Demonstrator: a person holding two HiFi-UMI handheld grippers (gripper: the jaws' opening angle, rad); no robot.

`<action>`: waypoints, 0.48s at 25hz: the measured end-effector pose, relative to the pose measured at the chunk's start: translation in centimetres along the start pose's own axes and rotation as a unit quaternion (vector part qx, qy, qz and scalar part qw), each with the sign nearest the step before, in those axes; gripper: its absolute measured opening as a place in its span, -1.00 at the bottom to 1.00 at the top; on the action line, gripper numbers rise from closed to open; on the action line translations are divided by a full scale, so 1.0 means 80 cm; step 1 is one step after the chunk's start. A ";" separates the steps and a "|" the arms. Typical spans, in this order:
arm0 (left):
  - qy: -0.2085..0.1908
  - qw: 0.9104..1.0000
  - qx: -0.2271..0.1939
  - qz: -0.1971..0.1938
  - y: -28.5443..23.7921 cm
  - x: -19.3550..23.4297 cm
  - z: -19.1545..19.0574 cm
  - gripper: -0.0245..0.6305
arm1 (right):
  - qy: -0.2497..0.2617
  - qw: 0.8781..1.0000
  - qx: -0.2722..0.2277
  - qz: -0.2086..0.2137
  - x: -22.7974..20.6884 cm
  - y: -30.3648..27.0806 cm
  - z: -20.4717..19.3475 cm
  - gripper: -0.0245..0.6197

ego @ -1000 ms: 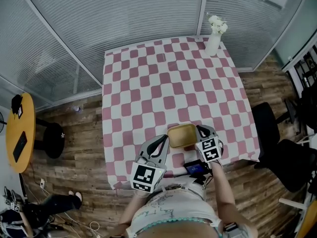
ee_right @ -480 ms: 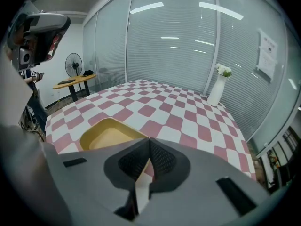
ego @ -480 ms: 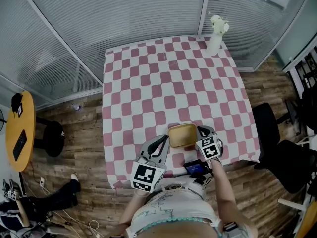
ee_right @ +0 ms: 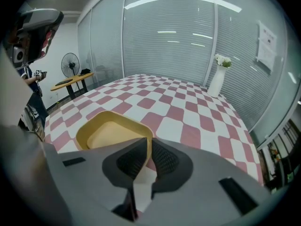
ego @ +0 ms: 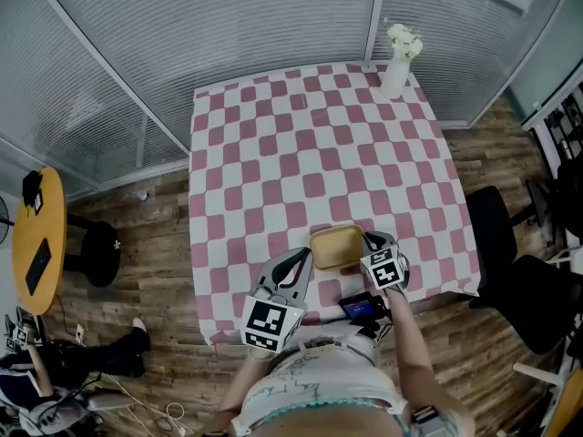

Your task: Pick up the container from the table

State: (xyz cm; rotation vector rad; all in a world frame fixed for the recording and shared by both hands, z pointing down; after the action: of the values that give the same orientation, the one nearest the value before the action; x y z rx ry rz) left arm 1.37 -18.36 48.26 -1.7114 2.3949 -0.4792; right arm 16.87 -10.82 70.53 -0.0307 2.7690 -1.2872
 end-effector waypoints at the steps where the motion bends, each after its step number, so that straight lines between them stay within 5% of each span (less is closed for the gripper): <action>1: 0.000 1.000 0.001 -0.001 0.000 -0.001 0.000 -0.87 | -0.004 1.000 0.002 0.001 -0.001 -0.003 -0.003 -0.81; 12: 0.003 1.000 0.008 0.012 0.007 0.007 -0.009 -0.87 | -0.044 0.999 0.022 0.013 -0.004 -0.036 -0.023 -0.70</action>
State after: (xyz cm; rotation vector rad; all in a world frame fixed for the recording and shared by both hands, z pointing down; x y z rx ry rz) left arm 0.49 -18.64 48.75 -1.6745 2.4065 -0.5011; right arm 17.00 -11.31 73.94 -0.0474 2.6578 -1.3071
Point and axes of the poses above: the fingertips, and each gripper's own axes: y backward along the fingers, x to its left, z out of its top, the point moved 1 cm from there along y, backward along the fingers, and after that the axes turned 10 degrees about z, right-handed, at the moved point
